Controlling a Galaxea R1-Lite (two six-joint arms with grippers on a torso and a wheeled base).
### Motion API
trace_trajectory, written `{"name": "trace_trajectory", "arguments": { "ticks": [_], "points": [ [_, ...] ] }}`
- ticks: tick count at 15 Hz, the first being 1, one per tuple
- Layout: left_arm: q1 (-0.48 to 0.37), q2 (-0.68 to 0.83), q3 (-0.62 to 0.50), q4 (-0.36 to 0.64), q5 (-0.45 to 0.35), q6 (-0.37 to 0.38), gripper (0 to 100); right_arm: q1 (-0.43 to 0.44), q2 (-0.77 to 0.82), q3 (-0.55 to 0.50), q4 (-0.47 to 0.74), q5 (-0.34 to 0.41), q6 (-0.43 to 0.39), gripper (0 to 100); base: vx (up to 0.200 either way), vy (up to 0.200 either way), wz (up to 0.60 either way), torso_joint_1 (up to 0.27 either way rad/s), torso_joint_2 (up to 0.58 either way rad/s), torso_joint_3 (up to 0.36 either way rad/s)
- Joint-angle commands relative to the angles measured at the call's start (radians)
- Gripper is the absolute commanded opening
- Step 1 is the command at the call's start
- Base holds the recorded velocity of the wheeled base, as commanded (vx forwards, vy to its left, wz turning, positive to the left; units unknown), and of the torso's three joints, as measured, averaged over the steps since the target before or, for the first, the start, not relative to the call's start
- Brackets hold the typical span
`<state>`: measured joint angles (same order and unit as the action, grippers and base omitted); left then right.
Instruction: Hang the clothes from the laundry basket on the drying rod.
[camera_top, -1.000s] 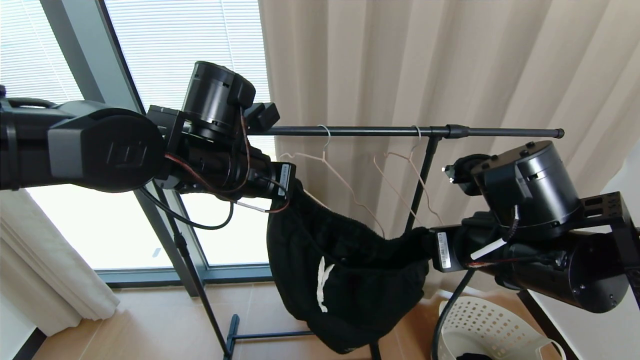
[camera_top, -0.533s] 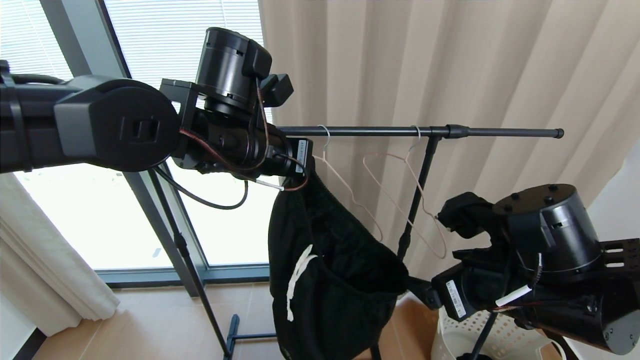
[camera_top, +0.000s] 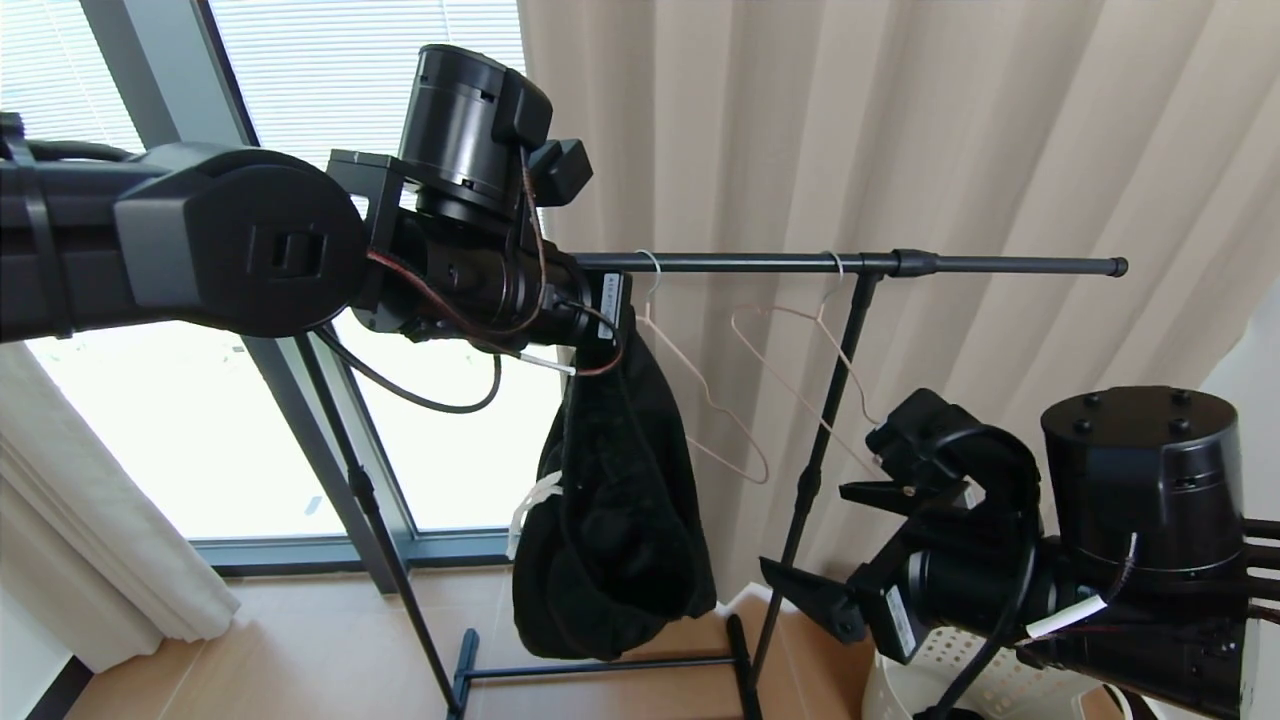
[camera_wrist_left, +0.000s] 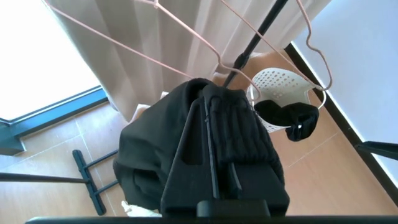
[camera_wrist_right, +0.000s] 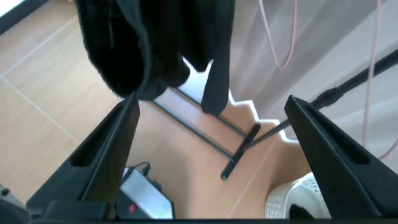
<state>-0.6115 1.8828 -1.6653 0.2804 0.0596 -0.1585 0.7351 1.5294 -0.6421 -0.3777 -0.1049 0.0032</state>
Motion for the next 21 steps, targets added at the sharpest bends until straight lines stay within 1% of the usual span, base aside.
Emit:
{"name": "trace_trajectory", "arguments": {
  "ticks": [1, 3, 5, 6, 8, 11, 14, 20, 21],
  "points": [
    [-0.005, -0.004, 0.010, 0.000, 0.000, 0.001, 0, 0.040, 0.063, -0.054, -0.072, 0.014, 0.001, 100, 0.000, 0.000, 0.00, 0.000, 0.00, 0.000],
    [-0.014, -0.011, 0.016, 0.000, 0.000, 0.004, 0, 0.055, 0.156, -0.110, -0.116, 0.013, 0.003, 100, 0.000, 0.000, 0.00, 0.000, 0.00, 0.000],
    [-0.030, -0.013, 0.018, 0.002, 0.000, 0.004, 0, 0.055, 0.213, -0.142, -0.158, 0.011, 0.003, 100, 0.000, 0.000, 0.00, 0.000, 0.00, 0.000],
    [-0.034, -0.019, 0.024, 0.002, 0.000, 0.004, 0, 0.055, 0.232, -0.149, -0.159, 0.010, 0.003, 100, 0.000, 0.000, 0.00, 0.000, 0.00, 0.000],
    [-0.034, -0.027, 0.029, 0.000, 0.000, 0.007, 0, 0.049, 0.253, -0.151, -0.162, 0.010, 0.004, 100, 0.000, 0.000, 0.00, 0.000, 0.00, 0.000],
    [-0.040, -0.042, 0.033, 0.000, -0.001, 0.007, 0, 0.013, 0.279, -0.142, -0.164, 0.011, 0.006, 100, 0.000, 0.000, 0.00, 0.000, 0.00, 0.000],
    [-0.040, -0.067, 0.062, 0.000, -0.006, 0.011, 0, -0.005, 0.295, -0.140, -0.164, 0.011, 0.006, 100, 0.000, 0.000, 0.00, 0.000, 0.00, 0.000],
    [-0.039, -0.097, 0.107, -0.001, -0.009, 0.028, 0, -0.005, 0.316, -0.140, -0.164, 0.011, 0.006, 100, 0.000, 0.000, 0.00, 0.000, 0.00, 0.000],
    [-0.039, -0.099, 0.108, -0.001, -0.009, 0.031, 0, -0.005, 0.316, -0.136, -0.164, 0.011, 0.008, 0, 0.000, 0.000, 0.00, 0.000, 0.00, 0.000]
  ]
}}
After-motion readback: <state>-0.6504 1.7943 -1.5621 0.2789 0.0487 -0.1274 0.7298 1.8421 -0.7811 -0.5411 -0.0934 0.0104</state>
